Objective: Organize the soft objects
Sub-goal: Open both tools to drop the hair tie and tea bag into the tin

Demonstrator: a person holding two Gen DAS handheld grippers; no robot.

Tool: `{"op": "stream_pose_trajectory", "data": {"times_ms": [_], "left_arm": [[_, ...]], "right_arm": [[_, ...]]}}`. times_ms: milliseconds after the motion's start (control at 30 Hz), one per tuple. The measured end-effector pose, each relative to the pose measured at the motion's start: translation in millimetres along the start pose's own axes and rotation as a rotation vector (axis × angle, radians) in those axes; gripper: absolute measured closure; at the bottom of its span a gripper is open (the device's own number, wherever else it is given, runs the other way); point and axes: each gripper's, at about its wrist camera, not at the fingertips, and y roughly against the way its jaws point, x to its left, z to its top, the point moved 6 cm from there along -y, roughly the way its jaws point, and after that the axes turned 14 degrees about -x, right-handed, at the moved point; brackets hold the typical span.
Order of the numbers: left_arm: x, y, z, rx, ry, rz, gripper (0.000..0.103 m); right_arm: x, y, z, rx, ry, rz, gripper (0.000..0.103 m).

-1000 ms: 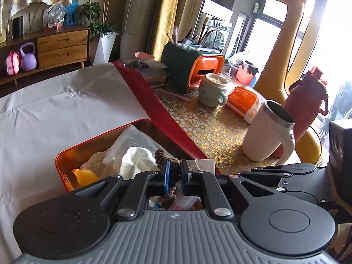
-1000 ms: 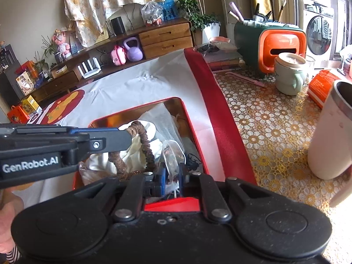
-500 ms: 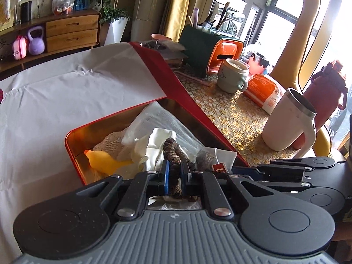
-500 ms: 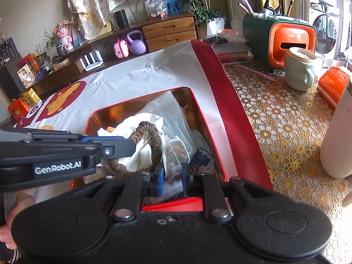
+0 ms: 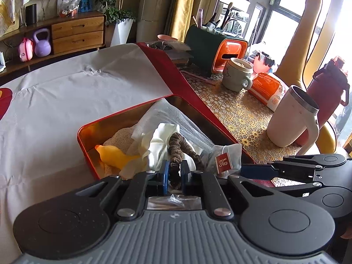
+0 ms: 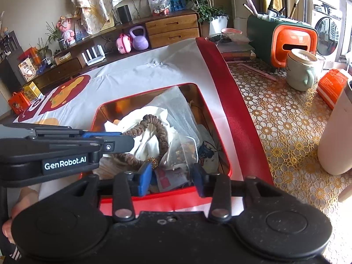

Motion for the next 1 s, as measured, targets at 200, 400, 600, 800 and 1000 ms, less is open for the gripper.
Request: {"op": "stream_pose_trajectory", "data": {"times_ms": [200, 400, 600, 800, 1000], "left_arm": [[-0.4, 13.2, -1.9, -0.007, -0.004, 0.006, 0.093], [0.1, 30.6, -0.9, -0.025, -0.014, 0.019, 0.093], [3.2, 50.0, -1.8, -0.043, -0.03, 0.035, 0.092], [4.5, 72.3, -2.5, -0.069, -0.035, 0.043, 0.09], [2.0, 94.1, -4.2, -0.099, -0.041, 0.038, 0.09]], "right_arm": [[4.7, 13.4, 2.9, -0.021, 0.013, -0.002, 0.051], [11.7, 28.3, 6.7, -0.05, 0.033, 0.008, 0.048], [20.4, 51.1, 10.6, -0.104, 0.06, 0.037, 0.041], [29.2, 73.7, 10.7, -0.161, 0.092, 0.049, 0.035], [31.8, 92.0, 10.7, -0.201, 0.071, 0.048, 0.027]]}}
